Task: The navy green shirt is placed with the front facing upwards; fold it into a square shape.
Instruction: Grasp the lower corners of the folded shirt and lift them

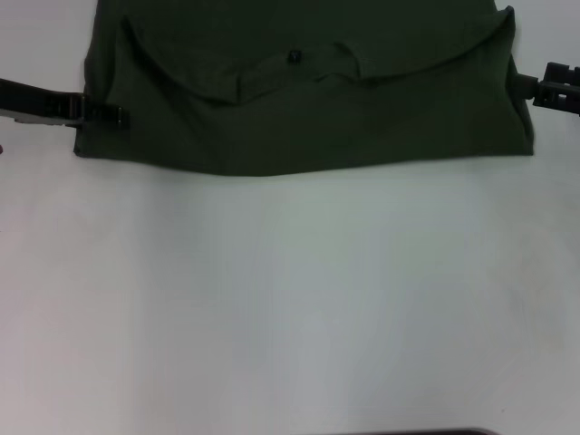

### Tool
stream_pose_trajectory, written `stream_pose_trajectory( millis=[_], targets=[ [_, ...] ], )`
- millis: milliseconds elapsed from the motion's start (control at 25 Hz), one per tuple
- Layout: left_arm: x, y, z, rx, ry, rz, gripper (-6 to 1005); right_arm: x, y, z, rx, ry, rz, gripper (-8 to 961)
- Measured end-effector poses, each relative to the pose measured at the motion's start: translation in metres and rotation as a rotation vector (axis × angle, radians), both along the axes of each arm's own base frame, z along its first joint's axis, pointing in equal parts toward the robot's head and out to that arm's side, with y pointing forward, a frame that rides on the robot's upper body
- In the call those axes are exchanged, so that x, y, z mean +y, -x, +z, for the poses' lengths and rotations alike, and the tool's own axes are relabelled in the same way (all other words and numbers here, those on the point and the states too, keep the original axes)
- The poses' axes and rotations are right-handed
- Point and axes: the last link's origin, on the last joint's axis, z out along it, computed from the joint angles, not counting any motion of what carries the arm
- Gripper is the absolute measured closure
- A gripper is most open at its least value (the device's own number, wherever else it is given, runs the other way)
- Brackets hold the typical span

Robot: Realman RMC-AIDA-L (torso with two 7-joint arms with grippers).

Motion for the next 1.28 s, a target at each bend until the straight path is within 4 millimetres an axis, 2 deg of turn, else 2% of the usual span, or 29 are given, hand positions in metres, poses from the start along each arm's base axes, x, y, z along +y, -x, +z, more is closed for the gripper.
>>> stream_pose_trajectory(
  millis=[240,640,960,1280],
  targets=[
    [0.002,0.002,-0.001,0.02,-0.007,0.002,172,0.003,0.003,0.0,0.006,-0.002,0.005,17],
    [-0.007,0.011,-0.006,0.027,0.047,0.032,172,0.007,0.008,-0.001,0.006,0.002,0.016,18],
    [-0.01,0.008,-0.01,0.007,0.065,0.033,172,0.007,0.008,-0.002,0.011,0.006,0.013,18],
    [-0.004,0.001,-0.014,0.016,0.038,0.016,178,0.005,0.005,-0.004,0.02,0.012,0.003,19]
  ],
)
